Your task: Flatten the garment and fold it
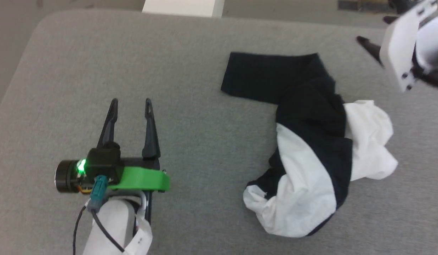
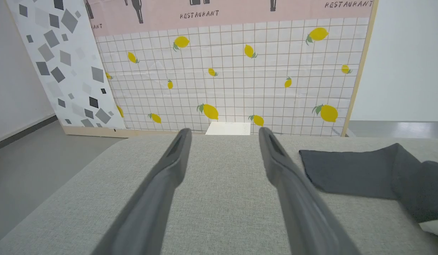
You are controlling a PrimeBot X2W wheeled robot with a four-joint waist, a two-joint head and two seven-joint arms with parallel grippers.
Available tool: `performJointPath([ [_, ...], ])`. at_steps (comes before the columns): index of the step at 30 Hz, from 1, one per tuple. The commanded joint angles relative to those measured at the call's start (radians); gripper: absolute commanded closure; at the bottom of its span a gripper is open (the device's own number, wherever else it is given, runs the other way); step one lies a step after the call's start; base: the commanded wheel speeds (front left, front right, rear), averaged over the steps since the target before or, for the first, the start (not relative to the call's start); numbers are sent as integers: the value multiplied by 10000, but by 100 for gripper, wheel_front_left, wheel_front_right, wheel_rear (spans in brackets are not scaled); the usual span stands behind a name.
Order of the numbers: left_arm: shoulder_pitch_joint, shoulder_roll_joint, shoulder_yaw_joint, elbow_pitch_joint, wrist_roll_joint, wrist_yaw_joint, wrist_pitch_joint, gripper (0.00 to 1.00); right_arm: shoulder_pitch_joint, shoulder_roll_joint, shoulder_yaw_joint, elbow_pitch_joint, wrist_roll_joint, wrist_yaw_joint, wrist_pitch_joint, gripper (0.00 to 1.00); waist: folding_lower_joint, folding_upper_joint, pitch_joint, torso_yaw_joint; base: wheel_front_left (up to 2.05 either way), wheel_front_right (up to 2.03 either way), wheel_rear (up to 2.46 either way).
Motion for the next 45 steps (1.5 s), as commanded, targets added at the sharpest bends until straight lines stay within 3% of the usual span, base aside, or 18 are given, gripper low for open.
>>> performJointPath([
  [1,-247,-65,-79,-60,-15,22,-36,0,-521,-68,371,147,214,-19,622,0,-1,0,1158,884,0,0,0],
  [4,-503,-89,-245,-93,-203,94,-36,0,-1259,-101,1027,621,623,-19,1860,0,-1,0,1600,1207,0,0,0],
  [7,-682,-94,-460,-176,-496,259,-36,0,-1699,74,1341,1106,753,-19,2348,0,-1,0,1948,1444,0,0,0],
  [13,-937,-96,-828,-262,-830,520,-36,0,-1890,424,1914,2143,735,-19,2156,0,-1,0,2424,1805,0,0,0],
  [20,-971,-97,-888,-160,-879,673,-36,0,-1430,241,3230,2686,1324,-19,1867,0,-1,0,2418,1778,0,0,0],
  [21,-947,-98,-852,-137,-854,676,-36,0,-1427,222,3330,2714,1459,-19,1815,27,-1,0,2356,1729,0,0,0],
  [22,-910,-98,-800,-101,-822,668,-36,0,-1462,195,3444,2694,1621,-19,1694,100,-1,0,2273,1664,0,0,0],
  [25,-801,-98,-643,-19,-702,611,-36,0,-1672,191,3473,2706,1995,-19,963,100,-1,0,1975,1431,0,0,0],
  [34,24,-98,99,194,-71,285,-36,0,-2110,-46,2953,2040,2651,-19,-3767,100,-1,0,289,365,0,0,0],
  [38,536,-98,400,216,114,169,-36,0,-1714,-957,2971,977,2652,-19,-5135,100,-1,0,-428,-182,0,0,0],
  [39,766,-97,503,221,185,109,-36,0,-1375,-1580,2847,477,2565,-19,-5595,100,-1,0,-718,-441,0,0,0],
  [42,1102,-74,690,226,276,71,-36,0,-586,-2526,2538,-334,2421,-19,-5985,100,-1,0,-1075,-881,0,0,0],
  [45,1435,-27,926,209,308,67,-36,0,377,-3035,2123,-896,2325,-19,-6267,100,-1,0,-1300,-1436,0,0,0],
])
